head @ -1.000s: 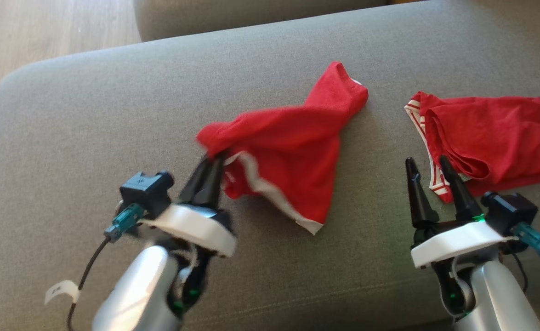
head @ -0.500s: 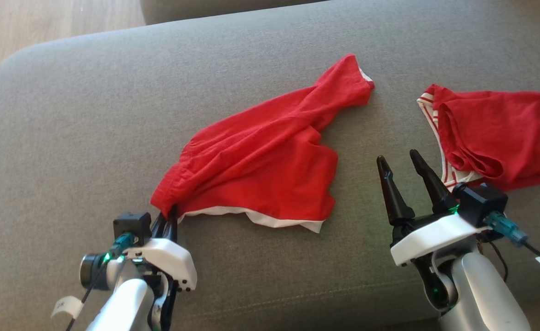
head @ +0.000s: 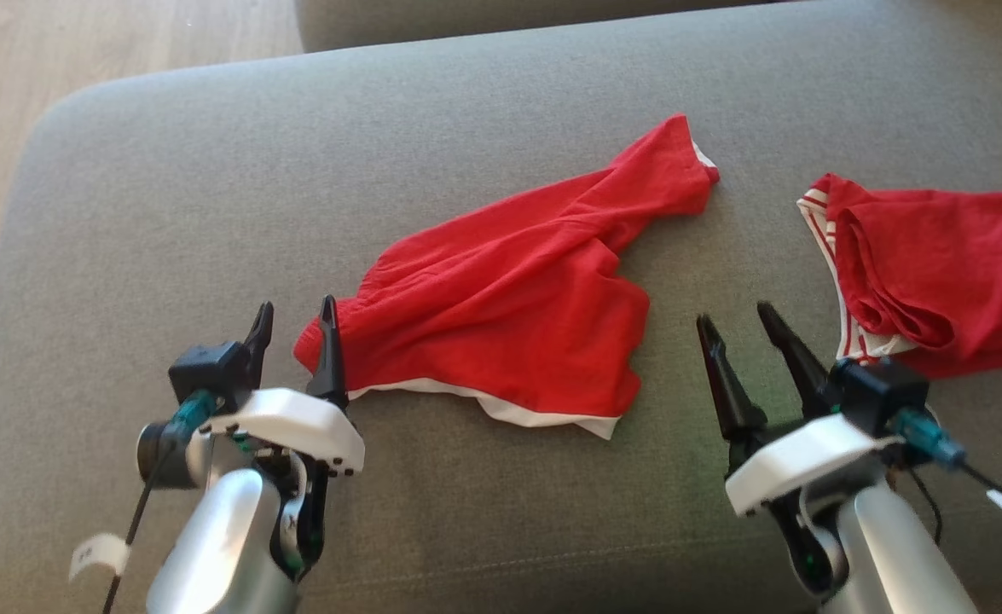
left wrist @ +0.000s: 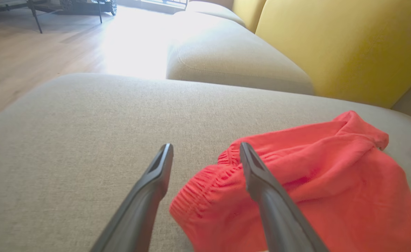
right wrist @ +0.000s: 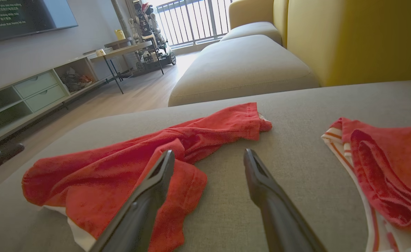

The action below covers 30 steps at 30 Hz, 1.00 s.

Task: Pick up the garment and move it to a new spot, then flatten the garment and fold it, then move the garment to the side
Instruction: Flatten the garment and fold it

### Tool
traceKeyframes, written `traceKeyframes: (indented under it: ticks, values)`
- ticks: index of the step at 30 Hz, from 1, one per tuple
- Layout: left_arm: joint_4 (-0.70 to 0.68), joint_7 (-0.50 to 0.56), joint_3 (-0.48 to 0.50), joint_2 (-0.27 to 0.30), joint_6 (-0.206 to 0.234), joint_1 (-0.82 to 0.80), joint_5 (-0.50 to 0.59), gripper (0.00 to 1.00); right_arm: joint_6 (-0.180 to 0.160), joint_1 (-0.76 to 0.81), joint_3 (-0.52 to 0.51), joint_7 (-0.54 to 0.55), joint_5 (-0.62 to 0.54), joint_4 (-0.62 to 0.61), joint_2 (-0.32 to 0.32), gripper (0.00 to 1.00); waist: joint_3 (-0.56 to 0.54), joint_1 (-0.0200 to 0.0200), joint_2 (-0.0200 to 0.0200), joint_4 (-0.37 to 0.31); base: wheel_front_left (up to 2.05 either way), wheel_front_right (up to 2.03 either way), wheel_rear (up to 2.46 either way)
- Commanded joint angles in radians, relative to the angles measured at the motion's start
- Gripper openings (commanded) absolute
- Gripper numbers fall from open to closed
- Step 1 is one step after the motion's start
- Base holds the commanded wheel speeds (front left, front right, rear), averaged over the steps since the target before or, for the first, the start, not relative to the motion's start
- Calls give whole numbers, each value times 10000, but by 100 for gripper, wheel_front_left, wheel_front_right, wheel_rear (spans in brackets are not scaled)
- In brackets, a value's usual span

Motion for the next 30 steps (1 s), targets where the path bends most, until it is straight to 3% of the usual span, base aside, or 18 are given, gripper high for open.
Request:
traceKeyframes:
  ticks: [1,7,13,22,30]
  values:
    - [-514,-129,458,72,48,137,160,100,-2,93,186,22,-87,-255,14,100,-71,0,0,101,0,0,0]
    - [-1499,-130,664,-44,-12,885,541,100,-2,607,79,191,-75,-177,14,100,-147,0,0,408,0,0,0]
    - [-1862,-131,539,-184,-209,1409,785,100,-2,685,274,437,1097,191,14,100,-213,0,0,858,0,0,0]
    - [-1792,-131,337,-291,-318,1422,811,100,-2,-219,660,858,2434,1893,14,100,-122,0,0,1563,0,0,0]
    - [-1722,-131,332,-312,-325,1392,827,100,-2,-965,886,820,2235,3511,14,100,40,0,0,2004,0,0,0]
